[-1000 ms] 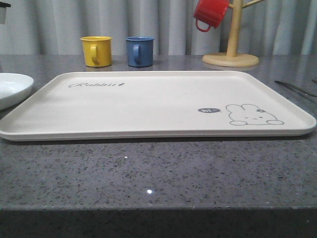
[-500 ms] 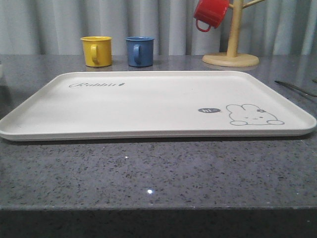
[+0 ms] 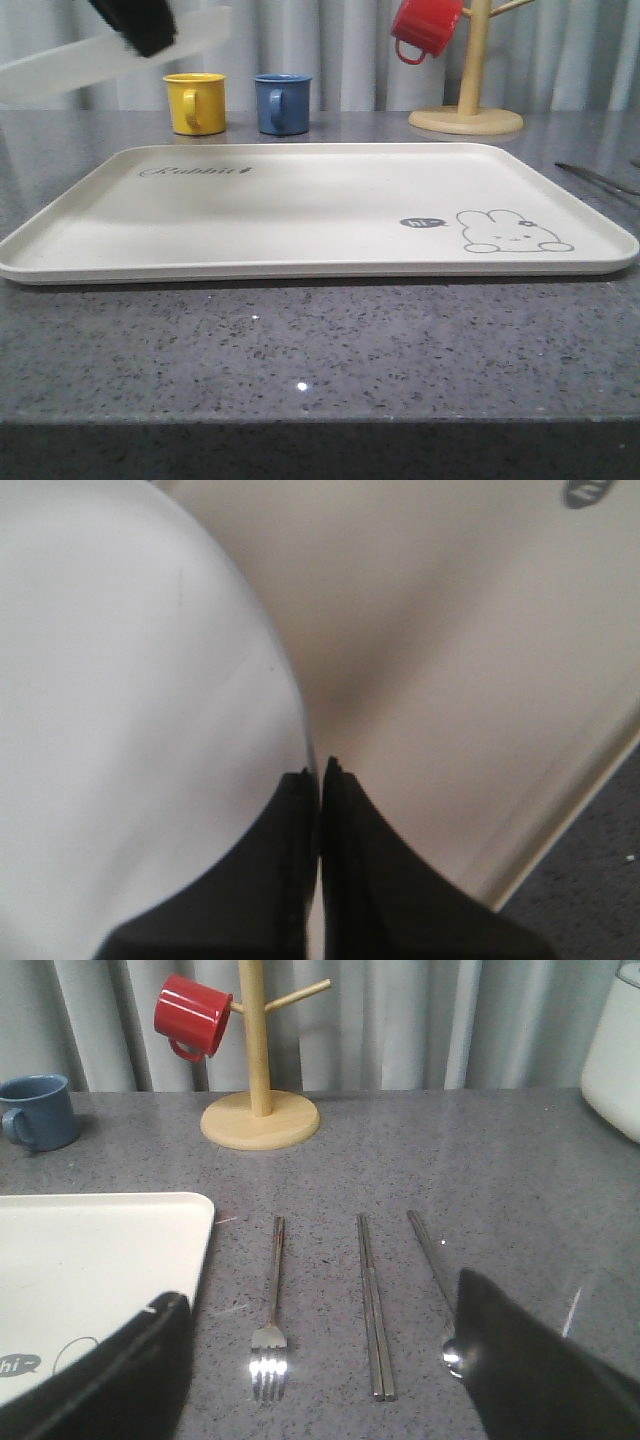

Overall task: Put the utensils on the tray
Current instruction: 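Grasp the white plate with the left gripper and set it on the tray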

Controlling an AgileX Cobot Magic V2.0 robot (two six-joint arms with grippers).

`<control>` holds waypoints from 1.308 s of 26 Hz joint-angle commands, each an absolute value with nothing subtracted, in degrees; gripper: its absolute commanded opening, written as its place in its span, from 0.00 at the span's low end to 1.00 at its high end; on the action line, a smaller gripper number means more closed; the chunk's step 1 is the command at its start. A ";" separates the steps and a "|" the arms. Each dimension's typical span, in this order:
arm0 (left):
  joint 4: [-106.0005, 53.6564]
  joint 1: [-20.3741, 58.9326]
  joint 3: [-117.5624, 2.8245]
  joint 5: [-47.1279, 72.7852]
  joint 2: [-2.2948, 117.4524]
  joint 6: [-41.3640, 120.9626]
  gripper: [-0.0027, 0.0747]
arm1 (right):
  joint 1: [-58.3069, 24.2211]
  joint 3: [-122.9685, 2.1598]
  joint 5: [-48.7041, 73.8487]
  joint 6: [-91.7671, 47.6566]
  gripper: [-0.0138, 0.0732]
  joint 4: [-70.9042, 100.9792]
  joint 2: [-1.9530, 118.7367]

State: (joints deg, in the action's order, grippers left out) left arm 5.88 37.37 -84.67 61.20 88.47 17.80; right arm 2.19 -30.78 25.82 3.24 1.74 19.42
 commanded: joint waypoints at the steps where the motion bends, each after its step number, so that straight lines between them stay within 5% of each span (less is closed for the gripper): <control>1: 6.37 41.69 -87.75 59.92 89.84 17.24 0.01 | 2.53 -32.84 21.17 2.89 0.81 1.03 20.34; 13: 0.38 43.12 -88.17 64.47 99.12 17.14 0.02 | 2.53 -32.84 21.17 2.89 0.81 1.03 20.34; 19: 0.38 43.12 -88.81 64.47 99.63 17.14 0.34 | 2.53 -32.84 21.17 2.89 0.81 1.03 20.34; 22: 0.00 43.12 -90.91 67.08 98.97 17.00 0.42 | 2.53 -32.84 21.17 2.89 0.81 1.03 20.34; 27: 0.64 41.70 -93.56 68.15 95.65 16.78 0.38 | 2.53 -32.84 21.17 2.89 0.81 1.03 20.34; 34: -0.60 29.80 -92.63 72.08 89.28 13.85 0.01 | 2.53 -32.84 21.17 2.89 0.81 1.03 20.34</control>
State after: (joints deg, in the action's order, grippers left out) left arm 0.48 33.84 -91.70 70.75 94.15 15.12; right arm 2.19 -30.78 25.82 3.24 1.74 19.42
